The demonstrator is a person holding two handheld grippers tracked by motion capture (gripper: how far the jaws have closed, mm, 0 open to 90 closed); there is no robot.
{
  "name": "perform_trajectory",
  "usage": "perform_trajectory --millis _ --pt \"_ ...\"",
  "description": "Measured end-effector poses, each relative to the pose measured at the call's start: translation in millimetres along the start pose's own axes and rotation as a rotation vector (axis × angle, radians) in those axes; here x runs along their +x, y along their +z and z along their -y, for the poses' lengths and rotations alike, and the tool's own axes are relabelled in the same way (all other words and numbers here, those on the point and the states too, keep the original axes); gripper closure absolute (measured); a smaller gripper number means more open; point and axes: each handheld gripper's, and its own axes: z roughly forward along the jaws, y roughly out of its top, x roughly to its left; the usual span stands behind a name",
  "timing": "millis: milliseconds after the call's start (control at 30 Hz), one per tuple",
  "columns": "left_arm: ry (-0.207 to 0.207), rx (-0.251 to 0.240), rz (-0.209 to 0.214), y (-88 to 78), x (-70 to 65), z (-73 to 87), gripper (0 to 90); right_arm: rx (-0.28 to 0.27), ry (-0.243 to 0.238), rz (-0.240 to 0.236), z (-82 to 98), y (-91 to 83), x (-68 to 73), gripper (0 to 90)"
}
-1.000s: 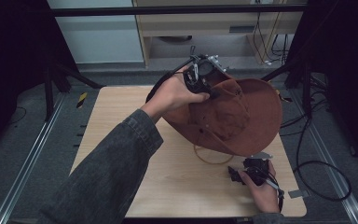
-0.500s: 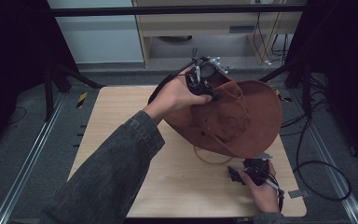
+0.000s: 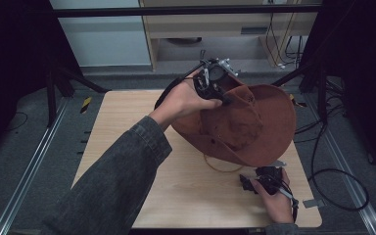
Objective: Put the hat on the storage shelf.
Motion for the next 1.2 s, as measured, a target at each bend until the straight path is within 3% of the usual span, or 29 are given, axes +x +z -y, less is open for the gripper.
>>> perform_trajectory --millis 233,667,933,1200 --pt "-0.009 -0.014 -0.023 -2.6 -0.2 1.5 64.3 0.001 -0.002 0.001 0.0 -0.1 -0.1 0.4" --pt "0.006 -0.031 -0.028 -5.7 -5.0 1.9 48.1 -0.001 -0.013 0.006 0.0 -0.2 -1.1 0.4" --pt "0.004 -0.035 -0.034 -8.7 -6.4 5.5 29.1 -0.003 -0.008 0.005 -0.1 0.0 -0.7 0.4" --pt "-0.007 -0.039 -0.025 -13.9 -9.1 7.2 22.1 -0.001 -0.012 0.006 0.0 -0.2 -1.0 0.4"
